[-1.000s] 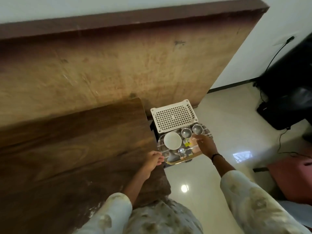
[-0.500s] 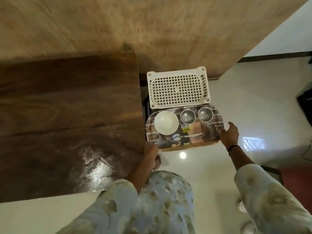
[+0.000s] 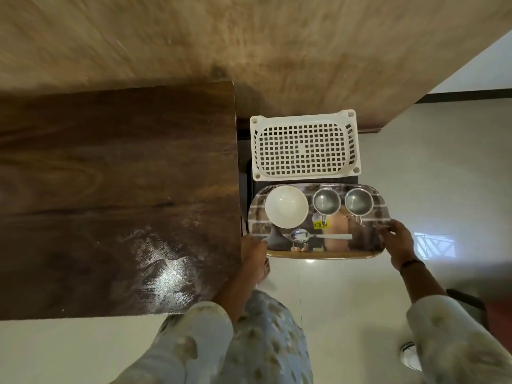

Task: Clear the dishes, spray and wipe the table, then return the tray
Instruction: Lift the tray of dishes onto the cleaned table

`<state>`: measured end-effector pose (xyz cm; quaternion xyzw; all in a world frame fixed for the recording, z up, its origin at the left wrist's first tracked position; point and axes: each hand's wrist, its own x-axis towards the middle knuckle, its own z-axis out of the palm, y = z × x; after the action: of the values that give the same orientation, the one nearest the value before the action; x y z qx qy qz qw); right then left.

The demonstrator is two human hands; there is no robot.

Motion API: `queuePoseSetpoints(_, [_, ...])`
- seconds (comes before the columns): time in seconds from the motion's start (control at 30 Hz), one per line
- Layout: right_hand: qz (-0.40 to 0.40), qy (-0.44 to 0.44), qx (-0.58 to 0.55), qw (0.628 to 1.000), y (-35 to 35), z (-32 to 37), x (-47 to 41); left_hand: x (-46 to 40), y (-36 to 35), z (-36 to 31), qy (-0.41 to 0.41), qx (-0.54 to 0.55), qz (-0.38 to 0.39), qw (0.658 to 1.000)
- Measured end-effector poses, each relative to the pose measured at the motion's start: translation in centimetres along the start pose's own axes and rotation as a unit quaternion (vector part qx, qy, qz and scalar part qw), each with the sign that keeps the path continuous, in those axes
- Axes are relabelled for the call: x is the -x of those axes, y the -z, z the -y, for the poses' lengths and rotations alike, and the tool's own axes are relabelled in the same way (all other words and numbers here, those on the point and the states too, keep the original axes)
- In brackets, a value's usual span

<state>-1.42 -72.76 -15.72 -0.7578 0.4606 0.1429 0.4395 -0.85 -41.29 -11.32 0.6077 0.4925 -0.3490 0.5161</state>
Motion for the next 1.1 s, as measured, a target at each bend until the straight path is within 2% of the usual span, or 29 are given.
queuePoseSetpoints(0.13, [-0.019, 0.012, -0.011, 1.000, 2.4, -1.9, 1.5, -1.7, -1.1, 1.3, -0.022, -0.017, -0.029, 0.999])
queuePoseSetpoints(0.27, [-0.027, 0.036, -0.050, 0.998, 4.7, -2.3, 4.3, 0.4, -0.6, 1.1, -0.047, -0.014, -0.031, 0.998])
queuePoseSetpoints(0.4, [-0.018, 0.063, -0.064, 0.996, 4.7, -0.8, 7.4, 1.8, 2.2, 0.3, -0.081, 0.025, -0.037, 0.996])
queuePoseSetpoints(0.5, [-0.007, 0.076, -0.082, 0.994, 3.0, 1.0, 9.6, 2.0, 5.7, -0.4, -0.108, 0.055, -0.075, 0.990])
queuePoseSetpoints(0.8, [0.062, 0.137, -0.095, 0.984, -8.1, 10.2, 17.3, 2.0, 20.6, -3.2, -0.123, 0.160, -0.139, 0.969])
queuePoseSetpoints(0.9, [0.097, 0.148, -0.097, 0.979, -13.3, 12.7, 19.9, 1.3, 27.2, -4.0, -0.137, 0.224, -0.160, 0.951])
queuePoseSetpoints(1.1, [0.126, 0.168, -0.108, 0.972, -26.5, 16.3, 26.4, -3.0, 42.5, -4.6, -0.159, 0.248, -0.166, 0.941])
